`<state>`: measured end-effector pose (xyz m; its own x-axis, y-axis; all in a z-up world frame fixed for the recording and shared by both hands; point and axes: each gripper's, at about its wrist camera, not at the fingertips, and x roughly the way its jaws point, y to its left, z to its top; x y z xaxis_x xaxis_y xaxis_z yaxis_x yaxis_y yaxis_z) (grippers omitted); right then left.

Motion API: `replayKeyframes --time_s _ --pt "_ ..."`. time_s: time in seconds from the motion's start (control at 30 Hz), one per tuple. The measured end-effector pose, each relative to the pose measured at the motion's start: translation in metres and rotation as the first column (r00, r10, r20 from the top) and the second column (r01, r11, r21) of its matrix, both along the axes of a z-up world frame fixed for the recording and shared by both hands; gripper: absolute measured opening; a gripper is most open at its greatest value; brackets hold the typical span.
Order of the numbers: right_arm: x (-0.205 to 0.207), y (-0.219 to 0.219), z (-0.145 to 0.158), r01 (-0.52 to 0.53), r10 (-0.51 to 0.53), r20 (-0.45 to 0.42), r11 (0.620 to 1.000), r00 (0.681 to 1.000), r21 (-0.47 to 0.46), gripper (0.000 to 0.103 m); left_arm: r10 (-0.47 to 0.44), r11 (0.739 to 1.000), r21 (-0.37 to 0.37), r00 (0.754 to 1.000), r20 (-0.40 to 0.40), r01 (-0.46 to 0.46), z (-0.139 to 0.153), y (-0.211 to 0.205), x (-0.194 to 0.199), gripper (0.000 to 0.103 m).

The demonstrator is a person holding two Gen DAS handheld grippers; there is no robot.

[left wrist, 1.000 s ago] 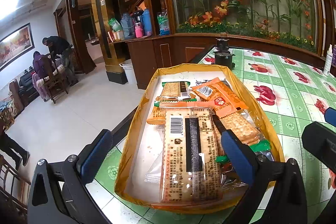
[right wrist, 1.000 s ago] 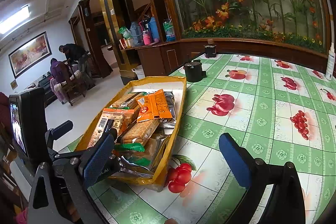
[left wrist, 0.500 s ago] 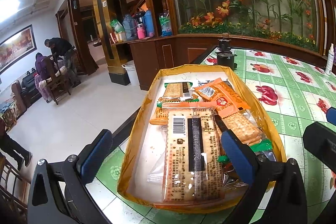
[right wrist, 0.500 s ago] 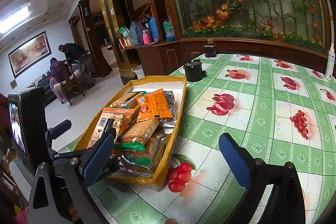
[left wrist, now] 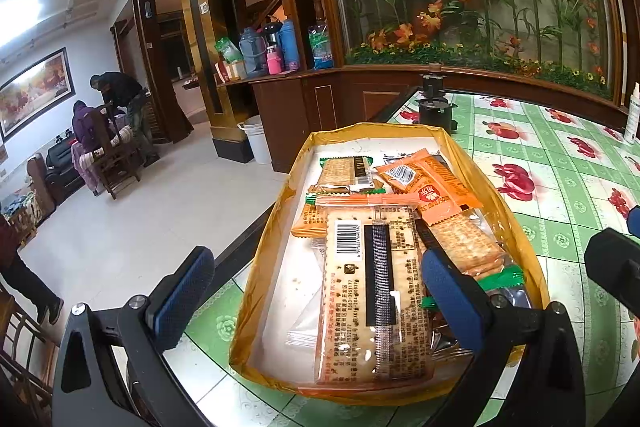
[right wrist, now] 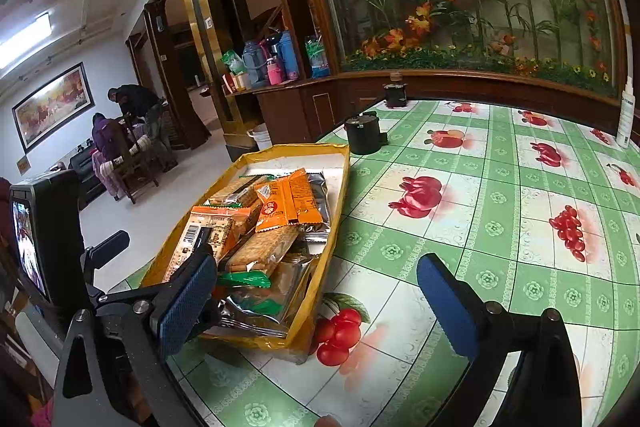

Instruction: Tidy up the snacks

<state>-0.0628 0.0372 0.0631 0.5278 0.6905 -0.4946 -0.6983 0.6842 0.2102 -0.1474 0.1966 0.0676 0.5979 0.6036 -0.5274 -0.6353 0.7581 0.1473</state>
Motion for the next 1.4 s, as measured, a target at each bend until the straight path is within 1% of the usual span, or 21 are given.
replayKeyframes --time_s 0.83,1.3,1.4 --pt "-0.001 -0.004 0.000 0.026 -0.026 -0.002 1.000 1.000 0.003 0.102 0.019 1.000 0.020 1.000 -0.013 -0.018 0.000 0.000 -0.007 0.103" --pt "-0.003 -0.012 0.001 0.045 -0.045 -0.012 0.999 0.999 0.011 0.102 0.020 0.999 0.026 1.000 -0.017 -0.019 0.000 -0.001 -0.005 0.103" --pt "-0.003 -0.013 0.002 0.051 -0.050 -0.017 0.999 0.999 0.017 0.102 0.034 0.999 0.041 0.999 -0.021 -0.033 0.000 0.001 -0.006 0.103"
